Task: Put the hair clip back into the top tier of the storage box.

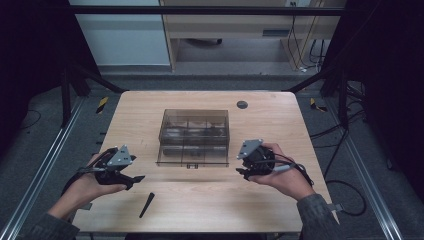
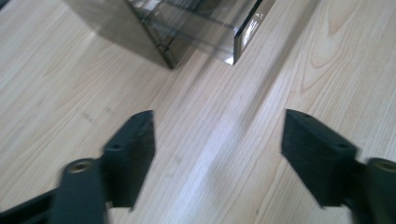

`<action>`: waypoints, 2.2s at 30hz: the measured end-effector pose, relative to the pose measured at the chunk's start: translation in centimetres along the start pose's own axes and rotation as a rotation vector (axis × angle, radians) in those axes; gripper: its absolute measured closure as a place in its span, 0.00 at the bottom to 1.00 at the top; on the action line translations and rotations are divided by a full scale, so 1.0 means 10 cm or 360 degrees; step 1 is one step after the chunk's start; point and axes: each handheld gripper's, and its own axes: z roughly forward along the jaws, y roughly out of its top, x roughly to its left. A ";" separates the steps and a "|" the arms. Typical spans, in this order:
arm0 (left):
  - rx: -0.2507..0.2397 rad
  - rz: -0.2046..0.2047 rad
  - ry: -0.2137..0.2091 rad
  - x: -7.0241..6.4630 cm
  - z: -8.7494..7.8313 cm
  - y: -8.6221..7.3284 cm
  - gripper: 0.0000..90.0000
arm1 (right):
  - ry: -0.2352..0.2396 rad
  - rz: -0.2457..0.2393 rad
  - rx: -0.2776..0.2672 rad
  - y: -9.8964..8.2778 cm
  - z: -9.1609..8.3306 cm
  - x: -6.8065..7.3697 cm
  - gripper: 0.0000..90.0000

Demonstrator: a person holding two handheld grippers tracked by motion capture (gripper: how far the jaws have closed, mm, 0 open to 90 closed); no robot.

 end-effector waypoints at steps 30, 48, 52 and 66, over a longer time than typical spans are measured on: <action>0.0257 -0.0464 0.0169 -0.12 0.13 -0.14 0.11 | -0.0498 0.0781 -0.0156 -1.18 0.30 0.13 0.12; 0.0292 -0.0534 0.0097 -0.64 0.22 0.05 0.24 | -0.0548 0.0894 -0.0249 -1.29 0.11 0.07 0.13; 0.0344 -0.0529 0.0062 -0.68 0.32 0.08 0.37 | -0.0542 0.0906 -0.0241 -1.31 0.12 0.07 0.13; 0.0422 -0.0611 0.0050 -0.77 0.42 0.04 0.65 | -0.0545 0.0919 -0.0242 -1.32 0.10 0.06 0.13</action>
